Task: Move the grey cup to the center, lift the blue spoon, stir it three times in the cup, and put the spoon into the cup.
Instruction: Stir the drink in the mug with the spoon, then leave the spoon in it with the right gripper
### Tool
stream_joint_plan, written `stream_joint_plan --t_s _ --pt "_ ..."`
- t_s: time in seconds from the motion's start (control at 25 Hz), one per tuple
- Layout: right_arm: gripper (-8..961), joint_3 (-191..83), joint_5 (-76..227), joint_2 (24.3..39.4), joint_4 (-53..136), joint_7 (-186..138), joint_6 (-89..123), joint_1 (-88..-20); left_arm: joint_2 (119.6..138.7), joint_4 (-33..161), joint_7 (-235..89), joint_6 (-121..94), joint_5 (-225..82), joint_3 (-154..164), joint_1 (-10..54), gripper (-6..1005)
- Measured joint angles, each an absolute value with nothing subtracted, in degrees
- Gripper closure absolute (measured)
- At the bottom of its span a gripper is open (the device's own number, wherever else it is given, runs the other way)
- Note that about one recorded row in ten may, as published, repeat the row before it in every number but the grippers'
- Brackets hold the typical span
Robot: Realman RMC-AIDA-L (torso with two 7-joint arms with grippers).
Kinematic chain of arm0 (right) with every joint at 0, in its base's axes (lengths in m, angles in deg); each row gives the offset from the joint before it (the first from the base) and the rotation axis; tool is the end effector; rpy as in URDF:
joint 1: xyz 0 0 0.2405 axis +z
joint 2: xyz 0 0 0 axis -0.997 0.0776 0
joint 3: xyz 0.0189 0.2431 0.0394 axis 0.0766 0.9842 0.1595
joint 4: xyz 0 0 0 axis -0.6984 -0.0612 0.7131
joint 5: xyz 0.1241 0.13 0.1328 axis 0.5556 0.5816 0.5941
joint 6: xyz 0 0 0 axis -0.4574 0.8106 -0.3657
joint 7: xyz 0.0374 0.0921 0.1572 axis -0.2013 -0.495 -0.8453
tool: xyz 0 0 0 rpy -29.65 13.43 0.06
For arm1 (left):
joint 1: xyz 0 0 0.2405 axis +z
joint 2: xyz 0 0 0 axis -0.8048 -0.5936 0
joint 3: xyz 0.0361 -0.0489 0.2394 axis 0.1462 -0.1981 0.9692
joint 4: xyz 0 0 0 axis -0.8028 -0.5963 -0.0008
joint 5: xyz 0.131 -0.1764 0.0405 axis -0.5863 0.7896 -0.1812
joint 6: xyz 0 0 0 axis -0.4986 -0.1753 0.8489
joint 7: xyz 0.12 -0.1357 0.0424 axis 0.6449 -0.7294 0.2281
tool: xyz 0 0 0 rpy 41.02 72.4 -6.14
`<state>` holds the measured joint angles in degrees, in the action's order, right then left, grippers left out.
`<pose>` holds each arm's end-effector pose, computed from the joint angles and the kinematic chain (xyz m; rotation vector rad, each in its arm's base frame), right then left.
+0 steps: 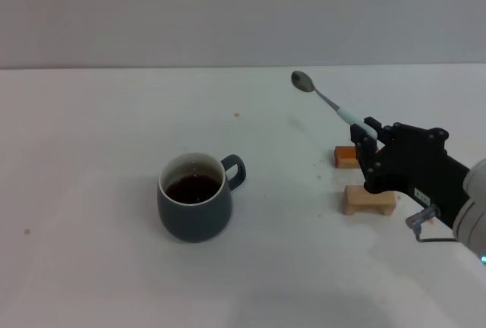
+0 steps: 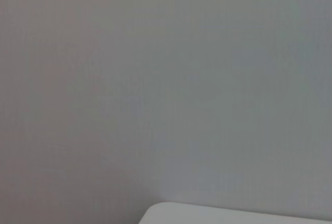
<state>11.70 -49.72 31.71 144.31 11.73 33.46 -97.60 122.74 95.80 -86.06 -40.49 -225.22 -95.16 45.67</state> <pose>0.1633 0.3074 -0.0472 -2.0991 0.5449 0.4561 -0.4649 0.3437 0.1242 -1.2714 -0.8063 -0.3378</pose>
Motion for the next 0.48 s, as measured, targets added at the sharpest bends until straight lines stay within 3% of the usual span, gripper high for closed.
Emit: stream_joint_plan --t_s 0.48 --pt "831 23.3 -50.3 32.67 158.5 13.5 60.8 -94.2 124.20 95.9 -83.8 -40.5 -225.2 -97.3 45.4 1001"
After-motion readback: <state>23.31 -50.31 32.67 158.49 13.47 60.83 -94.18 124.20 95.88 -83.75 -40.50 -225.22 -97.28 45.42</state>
